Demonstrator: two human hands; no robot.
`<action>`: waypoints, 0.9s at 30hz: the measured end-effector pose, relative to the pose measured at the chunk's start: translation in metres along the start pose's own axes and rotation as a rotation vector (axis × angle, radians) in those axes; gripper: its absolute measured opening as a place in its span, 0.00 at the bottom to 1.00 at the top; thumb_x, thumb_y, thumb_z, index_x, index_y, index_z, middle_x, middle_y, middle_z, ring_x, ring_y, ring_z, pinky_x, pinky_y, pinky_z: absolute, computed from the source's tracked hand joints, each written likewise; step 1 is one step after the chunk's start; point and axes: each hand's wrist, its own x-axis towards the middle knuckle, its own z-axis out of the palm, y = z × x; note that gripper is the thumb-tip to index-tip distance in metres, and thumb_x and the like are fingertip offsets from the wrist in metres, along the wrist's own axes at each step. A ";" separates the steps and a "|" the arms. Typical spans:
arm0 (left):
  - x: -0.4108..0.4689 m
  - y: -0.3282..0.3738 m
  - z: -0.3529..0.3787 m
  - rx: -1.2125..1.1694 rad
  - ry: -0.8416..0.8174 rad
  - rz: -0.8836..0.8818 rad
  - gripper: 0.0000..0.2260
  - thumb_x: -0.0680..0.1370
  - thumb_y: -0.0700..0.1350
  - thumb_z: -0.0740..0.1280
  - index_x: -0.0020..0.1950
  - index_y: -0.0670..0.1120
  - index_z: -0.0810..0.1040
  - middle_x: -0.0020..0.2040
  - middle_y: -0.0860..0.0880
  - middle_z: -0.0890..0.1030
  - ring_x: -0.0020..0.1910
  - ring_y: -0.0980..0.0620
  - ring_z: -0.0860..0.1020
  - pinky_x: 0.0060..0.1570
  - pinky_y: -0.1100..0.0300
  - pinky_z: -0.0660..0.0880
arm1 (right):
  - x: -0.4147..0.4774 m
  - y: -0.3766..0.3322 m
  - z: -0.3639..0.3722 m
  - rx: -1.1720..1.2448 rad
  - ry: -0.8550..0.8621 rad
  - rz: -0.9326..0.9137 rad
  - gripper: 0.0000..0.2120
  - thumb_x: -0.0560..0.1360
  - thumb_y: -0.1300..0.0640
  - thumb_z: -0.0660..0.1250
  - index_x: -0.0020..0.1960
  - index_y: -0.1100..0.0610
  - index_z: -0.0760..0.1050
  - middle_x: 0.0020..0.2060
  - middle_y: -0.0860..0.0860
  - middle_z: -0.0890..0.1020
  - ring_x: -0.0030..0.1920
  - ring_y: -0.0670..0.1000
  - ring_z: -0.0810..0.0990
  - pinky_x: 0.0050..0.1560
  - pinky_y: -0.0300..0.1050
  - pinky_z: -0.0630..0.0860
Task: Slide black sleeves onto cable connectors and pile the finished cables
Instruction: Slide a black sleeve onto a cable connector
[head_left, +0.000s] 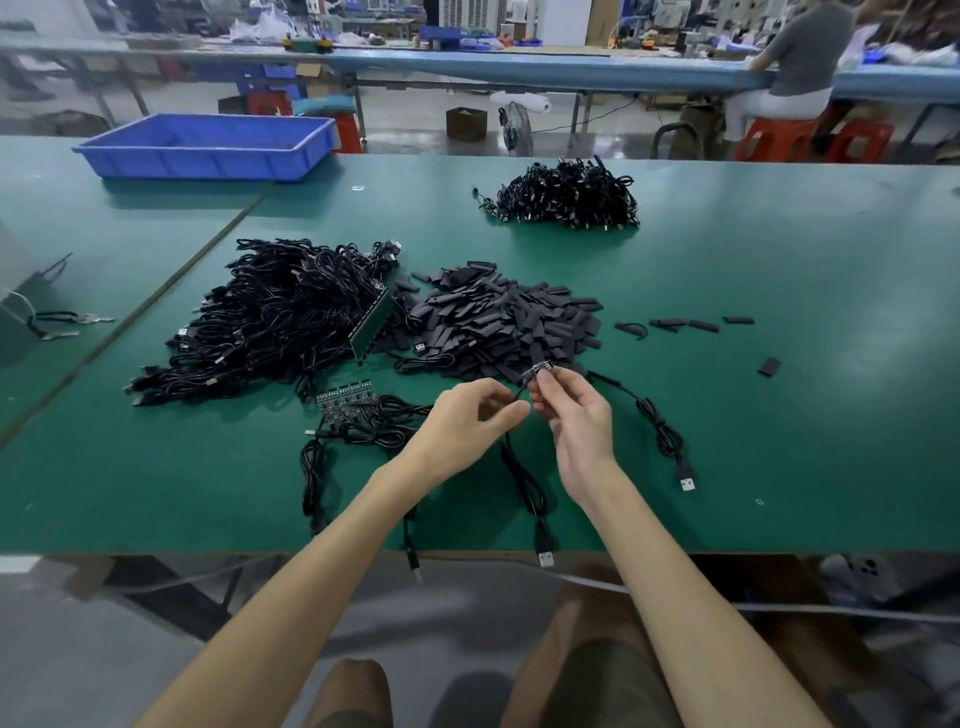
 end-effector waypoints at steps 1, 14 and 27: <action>0.000 0.000 0.000 -0.011 0.019 -0.003 0.09 0.80 0.53 0.70 0.54 0.49 0.83 0.44 0.56 0.84 0.43 0.63 0.81 0.43 0.72 0.74 | 0.000 0.001 0.000 -0.020 0.001 -0.009 0.03 0.81 0.62 0.69 0.52 0.58 0.82 0.41 0.49 0.83 0.44 0.47 0.80 0.49 0.41 0.77; -0.005 -0.005 0.003 -0.005 0.068 0.000 0.03 0.80 0.46 0.70 0.46 0.51 0.82 0.35 0.56 0.81 0.32 0.62 0.77 0.34 0.72 0.70 | 0.001 0.008 0.004 -0.182 -0.079 -0.100 0.06 0.85 0.61 0.64 0.57 0.63 0.77 0.42 0.55 0.88 0.46 0.53 0.87 0.49 0.44 0.83; -0.007 -0.003 0.002 -0.091 0.084 -0.050 0.05 0.79 0.47 0.72 0.47 0.47 0.84 0.32 0.56 0.81 0.29 0.62 0.77 0.32 0.71 0.70 | -0.003 0.004 0.002 -0.155 -0.172 -0.090 0.07 0.83 0.60 0.67 0.57 0.62 0.79 0.49 0.57 0.88 0.52 0.54 0.87 0.52 0.43 0.81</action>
